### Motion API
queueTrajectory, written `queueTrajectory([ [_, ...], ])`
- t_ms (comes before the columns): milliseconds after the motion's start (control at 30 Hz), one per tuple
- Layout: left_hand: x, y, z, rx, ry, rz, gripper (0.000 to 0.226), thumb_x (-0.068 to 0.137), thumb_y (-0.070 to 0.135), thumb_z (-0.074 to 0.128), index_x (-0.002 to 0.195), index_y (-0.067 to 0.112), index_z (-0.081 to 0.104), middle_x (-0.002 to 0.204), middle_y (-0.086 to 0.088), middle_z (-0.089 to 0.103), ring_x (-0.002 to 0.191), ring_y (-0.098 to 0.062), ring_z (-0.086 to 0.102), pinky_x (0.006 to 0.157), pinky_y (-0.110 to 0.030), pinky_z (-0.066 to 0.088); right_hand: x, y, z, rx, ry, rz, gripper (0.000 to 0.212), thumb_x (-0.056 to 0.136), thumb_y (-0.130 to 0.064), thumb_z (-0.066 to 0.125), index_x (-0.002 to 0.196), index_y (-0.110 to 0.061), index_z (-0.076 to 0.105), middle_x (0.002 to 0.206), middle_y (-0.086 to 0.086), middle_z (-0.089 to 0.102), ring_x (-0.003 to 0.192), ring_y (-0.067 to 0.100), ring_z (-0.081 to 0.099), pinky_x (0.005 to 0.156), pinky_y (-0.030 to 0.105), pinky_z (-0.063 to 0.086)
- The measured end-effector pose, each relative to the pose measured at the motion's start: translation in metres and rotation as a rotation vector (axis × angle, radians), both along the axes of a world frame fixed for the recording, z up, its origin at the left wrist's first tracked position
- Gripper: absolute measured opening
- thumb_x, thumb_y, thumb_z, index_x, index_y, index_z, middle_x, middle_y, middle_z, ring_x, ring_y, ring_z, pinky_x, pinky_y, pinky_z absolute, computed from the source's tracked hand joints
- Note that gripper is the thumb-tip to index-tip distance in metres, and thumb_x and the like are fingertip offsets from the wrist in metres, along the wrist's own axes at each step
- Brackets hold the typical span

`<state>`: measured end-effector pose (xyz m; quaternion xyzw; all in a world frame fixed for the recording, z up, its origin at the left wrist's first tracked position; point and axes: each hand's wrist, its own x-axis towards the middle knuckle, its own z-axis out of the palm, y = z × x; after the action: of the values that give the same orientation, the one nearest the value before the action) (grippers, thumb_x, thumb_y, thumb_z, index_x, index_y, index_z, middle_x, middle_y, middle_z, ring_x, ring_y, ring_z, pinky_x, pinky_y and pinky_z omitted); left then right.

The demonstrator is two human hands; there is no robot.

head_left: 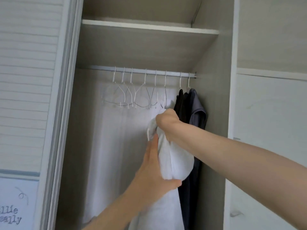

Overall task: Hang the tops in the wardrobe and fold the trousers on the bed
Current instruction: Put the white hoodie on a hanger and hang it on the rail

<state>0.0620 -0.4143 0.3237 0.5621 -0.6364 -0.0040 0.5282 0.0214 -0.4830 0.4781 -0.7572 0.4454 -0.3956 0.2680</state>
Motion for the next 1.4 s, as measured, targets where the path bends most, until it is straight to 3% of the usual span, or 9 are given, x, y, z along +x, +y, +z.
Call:
queueTrajectory([
  [133,0.011,-0.016,-0.015,-0.136,-0.082,0.221,0.112,0.08,0.011,0.059,0.14,0.058,-0.024,0.158,0.021,0.013,0.134,-0.017,0.042,0.103,-0.038,0.045,0.008,-0.008,0.011,-0.147,0.003,-0.076,0.016,0.09,-0.003,0.056,0.106,-0.001,0.057,0.12,0.012,0.059,0.11,0.026,0.059,0.086,0.03,0.046],
  [333,0.029,-0.041,-0.002,-0.119,-0.081,0.267,0.082,0.091,0.023,0.055,0.145,0.051,0.0,0.137,0.01,0.051,0.113,-0.02,0.059,0.091,-0.04,0.051,0.01,-0.031,0.031,-0.193,-0.132,-0.129,0.018,0.091,-0.005,0.054,0.107,0.001,0.058,0.126,0.017,0.054,0.093,0.028,0.057,0.07,0.03,0.04],
  [467,0.045,-0.064,0.008,-0.165,-0.146,0.296,0.075,0.096,0.028,0.05,0.144,0.054,-0.001,0.133,0.012,0.055,0.107,-0.017,0.06,0.086,-0.029,0.048,0.022,-0.051,0.046,-0.251,-0.172,-0.163,0.018,0.088,-0.004,0.052,0.105,0.001,0.056,0.118,0.016,0.057,0.084,0.027,0.054,0.067,0.028,0.039],
  [667,0.064,-0.112,0.035,-0.186,-0.143,0.283,0.09,0.099,0.029,0.044,0.117,0.077,-0.03,0.134,0.012,0.054,0.104,-0.015,0.061,0.083,-0.026,0.044,0.044,-0.086,0.075,-0.32,-0.212,-0.164,0.016,0.085,-0.004,0.051,0.101,-0.006,0.047,0.091,0.009,0.05,0.076,0.026,0.047,0.059,0.029,0.036],
  [800,0.077,-0.149,0.056,-0.186,-0.142,0.279,0.086,0.099,0.032,0.042,0.117,0.076,-0.031,0.137,0.012,0.051,0.107,-0.016,0.06,0.09,-0.032,0.046,0.059,-0.118,0.093,-0.33,-0.271,-0.163,0.03,0.085,-0.004,0.053,0.114,0.003,0.053,0.106,0.015,0.057,0.092,0.034,0.059,0.067,0.031,0.039],
  [1033,0.098,-0.21,0.084,-0.154,-0.203,0.259,0.08,0.097,0.033,0.043,0.138,0.063,-0.02,0.126,0.005,0.059,0.093,-0.012,0.057,0.07,-0.022,0.038,0.083,-0.184,0.117,-0.337,-0.333,-0.206,0.035,0.09,0.001,0.047,0.124,-0.001,0.049,0.126,0.012,0.055,0.113,0.033,0.057,0.091,0.04,0.047],
  [1100,0.102,-0.227,0.085,-0.148,-0.19,0.221,0.079,0.098,0.028,0.041,0.14,0.062,-0.016,0.137,0.005,0.053,0.108,-0.013,0.057,0.076,-0.021,0.039,0.09,-0.202,0.116,-0.33,-0.333,-0.197,0.033,0.091,0.0,0.047,0.124,-0.001,0.047,0.125,0.013,0.056,0.112,0.035,0.057,0.094,0.042,0.047],
  [1200,0.105,-0.244,0.085,-0.135,-0.181,0.199,0.074,0.1,0.028,0.039,0.141,0.062,-0.013,0.144,-0.001,0.048,0.126,-0.023,0.051,0.098,-0.033,0.043,0.094,-0.222,0.112,-0.335,-0.301,-0.167,0.029,0.089,-0.004,0.053,0.117,0.0,0.052,0.116,0.013,0.06,0.104,0.035,0.06,0.087,0.038,0.05],
  [1400,0.106,-0.257,0.071,-0.146,-0.257,0.263,0.073,0.1,0.036,0.037,0.141,0.058,-0.02,0.148,0.013,0.04,0.12,-0.012,0.054,0.101,-0.029,0.042,0.083,-0.242,0.097,-0.413,-0.225,-0.115,0.013,0.082,0.0,0.046,0.085,-0.011,0.041,0.089,0.008,0.047,0.073,0.028,0.041,0.048,0.025,0.024],
])
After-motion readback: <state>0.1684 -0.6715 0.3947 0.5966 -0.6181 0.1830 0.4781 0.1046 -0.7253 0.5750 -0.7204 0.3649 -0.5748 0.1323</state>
